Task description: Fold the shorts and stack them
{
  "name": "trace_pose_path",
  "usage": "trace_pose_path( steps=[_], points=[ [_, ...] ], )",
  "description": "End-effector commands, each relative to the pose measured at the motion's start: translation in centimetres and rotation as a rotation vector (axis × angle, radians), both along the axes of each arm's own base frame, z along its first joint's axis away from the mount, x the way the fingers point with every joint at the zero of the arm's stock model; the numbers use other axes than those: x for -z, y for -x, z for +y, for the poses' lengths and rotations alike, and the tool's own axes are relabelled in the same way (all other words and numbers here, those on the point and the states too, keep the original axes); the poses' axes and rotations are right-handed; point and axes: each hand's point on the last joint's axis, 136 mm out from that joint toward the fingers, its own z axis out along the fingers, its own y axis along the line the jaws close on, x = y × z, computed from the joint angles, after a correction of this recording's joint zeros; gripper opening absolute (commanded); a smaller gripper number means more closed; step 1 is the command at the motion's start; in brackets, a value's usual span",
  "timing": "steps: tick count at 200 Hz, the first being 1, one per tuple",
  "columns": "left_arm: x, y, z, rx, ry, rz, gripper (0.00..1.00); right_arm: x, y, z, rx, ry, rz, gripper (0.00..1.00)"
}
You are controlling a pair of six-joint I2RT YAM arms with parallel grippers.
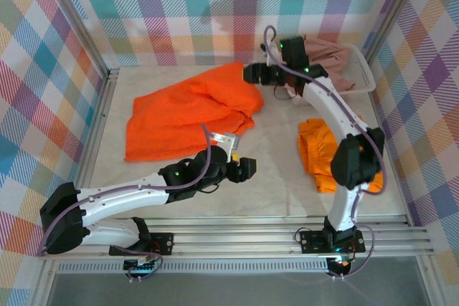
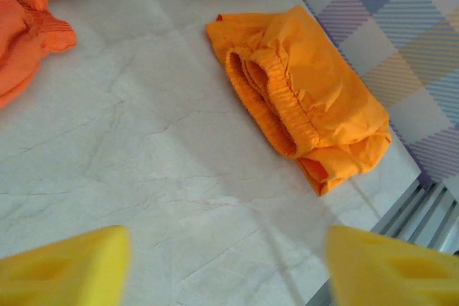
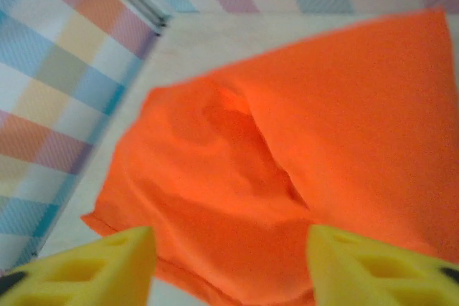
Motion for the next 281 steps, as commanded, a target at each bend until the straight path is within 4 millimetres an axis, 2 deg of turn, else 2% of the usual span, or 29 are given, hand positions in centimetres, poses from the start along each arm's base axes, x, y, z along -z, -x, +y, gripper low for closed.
trace_pose_path(
  steps=[1,12,23,35,57,81,113,140,184,222,281],
  points=[
    [-5.9,-2.0,4.4,-0.175,0.098,-0.069,0.95,-0.6,1.6,-3.3,0.146,0.065,-0.063,0.66],
    [-6.2,-3.2,8.4,-0.284,0.098,-0.046,1.0,0.6,3.6,-3.0,0.118,0.016,-0.025,0.71],
    [-6.0,-4.2,12.8,-0.413,0.096,-0.011,1.0,2.0,5.2,-2.5,0.113,-0.044,0.038,0.73],
    [-4.3,-4.5,17.6,-0.544,0.071,0.063,1.0,4.2,7.0,-1.4,0.086,-0.094,0.116,0.75],
    [-1.9,-4.3,24.5,-0.755,0.068,0.158,1.0,8.6,8.8,-0.1,0.112,-0.059,0.218,0.76],
    [1.8,-4.3,29.4,-0.938,0.1,0.294,0.98,11.9,9.3,0.7,0.183,-0.089,0.314,0.75],
    [7.9,-4.9,34.4,-1.154,0.162,0.523,0.89,14.1,9.8,0.8,0.251,-0.162,0.377,0.72],
    [11.2,-5.4,37.4,-1.278,0.122,0.618,0.82,14.8,10.4,0.6,0.262,-0.18,0.377,0.71],
    [13.7,-7.5,40.3,-1.389,0.083,0.662,0.8,16.1,11.6,-0.4,0.271,-0.145,0.374,0.72],
    [15.1,-9.4,41.1,-1.396,0.055,0.729,0.79,16.2,11.9,-1.2,0.274,-0.114,0.345,0.73],
    [17.1,-10.7,41.8,-1.402,-0.015,0.805,0.73,16.3,12.0,-1.5,0.27,-0.094,0.34,0.73]
  ],
)
